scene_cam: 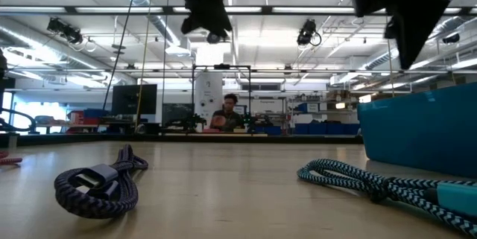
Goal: Pick and place USB-C Cables
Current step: Move the blue bin to the center of the table
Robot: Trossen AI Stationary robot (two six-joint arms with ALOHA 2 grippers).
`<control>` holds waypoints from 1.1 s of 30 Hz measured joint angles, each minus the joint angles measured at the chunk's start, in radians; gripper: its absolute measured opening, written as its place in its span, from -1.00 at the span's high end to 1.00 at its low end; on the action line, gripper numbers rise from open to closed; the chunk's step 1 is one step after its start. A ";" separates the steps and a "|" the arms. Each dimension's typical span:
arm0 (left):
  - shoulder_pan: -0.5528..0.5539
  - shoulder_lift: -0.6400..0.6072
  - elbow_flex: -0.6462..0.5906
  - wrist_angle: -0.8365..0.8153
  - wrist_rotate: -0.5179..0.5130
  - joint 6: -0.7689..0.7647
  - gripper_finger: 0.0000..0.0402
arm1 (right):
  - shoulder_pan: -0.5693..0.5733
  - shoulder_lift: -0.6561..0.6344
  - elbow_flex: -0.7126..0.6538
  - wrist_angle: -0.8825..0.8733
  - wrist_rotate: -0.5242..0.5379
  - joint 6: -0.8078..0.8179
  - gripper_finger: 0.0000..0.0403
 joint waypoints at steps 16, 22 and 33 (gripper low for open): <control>-0.041 -0.175 0.000 -0.148 -0.099 0.029 0.47 | -0.190 0.249 0.000 0.128 -0.243 -0.441 0.22; -0.041 -0.171 0.000 -0.193 -0.100 0.026 0.47 | -0.203 0.295 0.000 0.150 -0.319 -0.472 0.22; -0.041 -0.171 0.000 -0.193 -0.142 0.028 0.47 | -0.196 0.299 -0.112 0.315 -0.339 -0.416 0.22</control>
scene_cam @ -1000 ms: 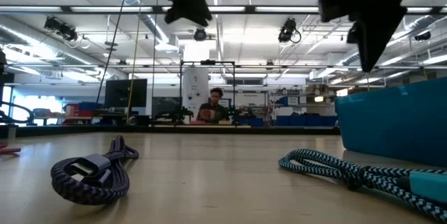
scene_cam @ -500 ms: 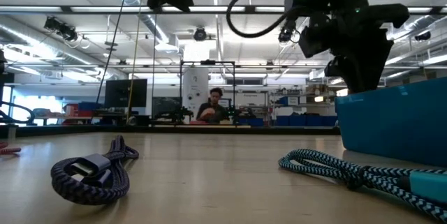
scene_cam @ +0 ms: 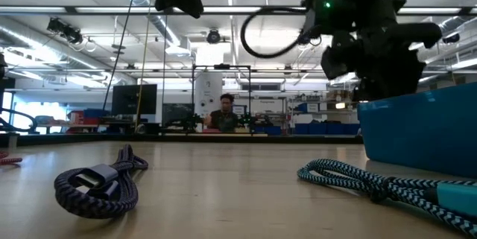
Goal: Pick and place USB-C Cables
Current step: Move the blue bin to the center of the table
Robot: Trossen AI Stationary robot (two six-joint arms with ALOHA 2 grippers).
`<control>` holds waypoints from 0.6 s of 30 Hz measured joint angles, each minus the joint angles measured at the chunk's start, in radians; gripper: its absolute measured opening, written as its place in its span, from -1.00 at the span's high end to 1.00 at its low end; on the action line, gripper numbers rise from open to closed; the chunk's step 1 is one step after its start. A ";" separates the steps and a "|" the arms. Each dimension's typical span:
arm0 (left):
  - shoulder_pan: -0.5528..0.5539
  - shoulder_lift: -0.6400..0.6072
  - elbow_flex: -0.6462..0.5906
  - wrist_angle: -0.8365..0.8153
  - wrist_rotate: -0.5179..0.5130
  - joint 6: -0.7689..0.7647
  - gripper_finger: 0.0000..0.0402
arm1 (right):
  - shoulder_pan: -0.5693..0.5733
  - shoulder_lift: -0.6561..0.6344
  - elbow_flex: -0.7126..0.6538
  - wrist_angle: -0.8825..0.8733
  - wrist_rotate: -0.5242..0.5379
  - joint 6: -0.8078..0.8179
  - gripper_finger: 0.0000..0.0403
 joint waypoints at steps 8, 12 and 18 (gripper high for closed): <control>0.001 0.000 0.000 0.002 0.000 0.000 0.47 | 0.000 0.000 -0.079 0.073 0.001 0.089 0.46; 0.001 0.000 0.000 0.004 0.000 0.000 0.47 | -0.004 0.000 -0.079 0.086 0.010 0.090 0.87; 0.001 0.000 0.000 0.003 0.000 0.000 0.47 | -0.026 0.000 -0.077 0.124 0.042 0.118 0.96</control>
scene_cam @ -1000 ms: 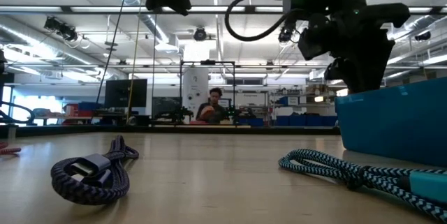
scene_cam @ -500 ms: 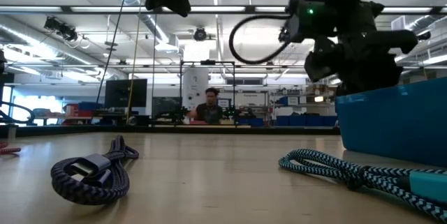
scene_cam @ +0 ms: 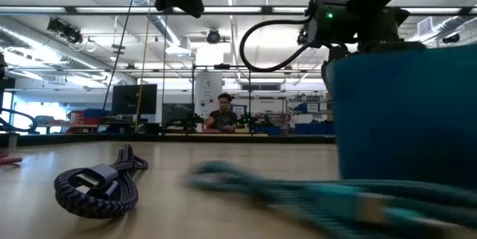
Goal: Pick and place USB-C Cables
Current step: Move the blue bin to the center of the table
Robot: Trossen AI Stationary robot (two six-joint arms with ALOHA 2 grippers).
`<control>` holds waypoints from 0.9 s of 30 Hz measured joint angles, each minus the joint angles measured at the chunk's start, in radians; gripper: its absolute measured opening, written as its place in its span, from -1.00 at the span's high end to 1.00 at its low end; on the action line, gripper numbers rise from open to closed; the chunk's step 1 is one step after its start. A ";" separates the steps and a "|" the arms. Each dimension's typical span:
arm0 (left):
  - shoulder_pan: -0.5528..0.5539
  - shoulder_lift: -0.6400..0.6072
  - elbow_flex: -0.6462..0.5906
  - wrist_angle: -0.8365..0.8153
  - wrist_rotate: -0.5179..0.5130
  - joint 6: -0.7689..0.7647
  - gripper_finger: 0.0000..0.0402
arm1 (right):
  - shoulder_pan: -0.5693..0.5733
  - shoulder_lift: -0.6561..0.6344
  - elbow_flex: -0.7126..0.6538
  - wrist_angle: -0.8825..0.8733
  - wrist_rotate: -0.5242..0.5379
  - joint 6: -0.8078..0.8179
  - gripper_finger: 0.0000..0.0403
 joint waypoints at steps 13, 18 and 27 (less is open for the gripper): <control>0.000 0.000 0.000 -0.022 0.000 -0.002 0.47 | -0.194 0.000 0.107 0.024 0.149 -0.013 0.99; 0.000 0.000 0.000 -0.044 0.000 -0.002 0.47 | -0.297 0.000 0.127 0.115 0.206 0.093 0.99; 0.000 0.000 0.000 -0.044 0.000 -0.002 0.47 | -0.372 0.000 0.128 0.372 0.289 0.391 0.99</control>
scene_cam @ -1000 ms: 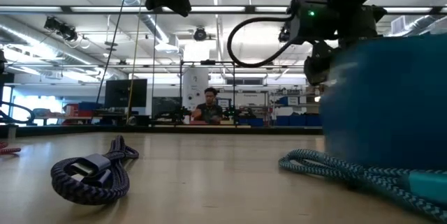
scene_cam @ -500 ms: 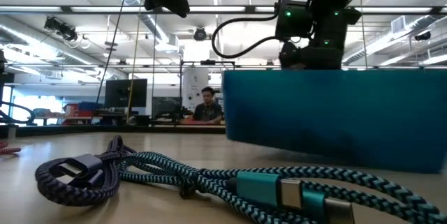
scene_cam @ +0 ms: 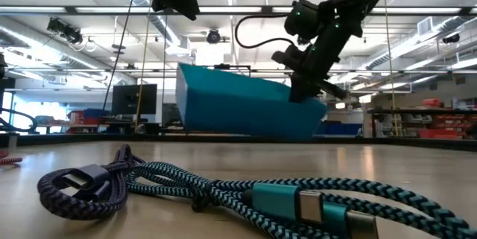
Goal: Pick and place USB-C Cables
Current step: Move the blue bin to the center of the table
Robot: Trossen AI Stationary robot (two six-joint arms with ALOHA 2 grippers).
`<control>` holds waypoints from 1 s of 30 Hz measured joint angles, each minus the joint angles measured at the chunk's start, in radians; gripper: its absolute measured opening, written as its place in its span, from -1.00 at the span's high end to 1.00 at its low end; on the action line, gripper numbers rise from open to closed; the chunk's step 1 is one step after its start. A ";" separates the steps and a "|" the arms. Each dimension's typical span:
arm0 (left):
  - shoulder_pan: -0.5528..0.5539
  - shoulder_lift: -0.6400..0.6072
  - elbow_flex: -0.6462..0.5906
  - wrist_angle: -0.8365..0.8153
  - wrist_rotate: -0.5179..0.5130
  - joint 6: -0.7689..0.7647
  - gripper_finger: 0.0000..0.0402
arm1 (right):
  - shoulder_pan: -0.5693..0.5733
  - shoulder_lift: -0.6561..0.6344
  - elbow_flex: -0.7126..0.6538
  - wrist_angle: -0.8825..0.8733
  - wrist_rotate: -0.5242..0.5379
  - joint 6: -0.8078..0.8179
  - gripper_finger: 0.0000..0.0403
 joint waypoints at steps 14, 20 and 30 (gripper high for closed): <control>0.000 0.000 0.000 0.000 0.000 0.004 0.47 | 0.110 0.000 0.000 -0.181 0.048 0.393 0.99; 0.000 0.000 0.000 0.000 0.000 0.062 0.47 | 0.222 0.000 0.000 -0.208 0.101 0.582 0.99; 0.000 0.000 0.000 -0.011 0.000 0.091 0.47 | 0.366 0.022 0.000 -0.290 0.155 0.829 0.99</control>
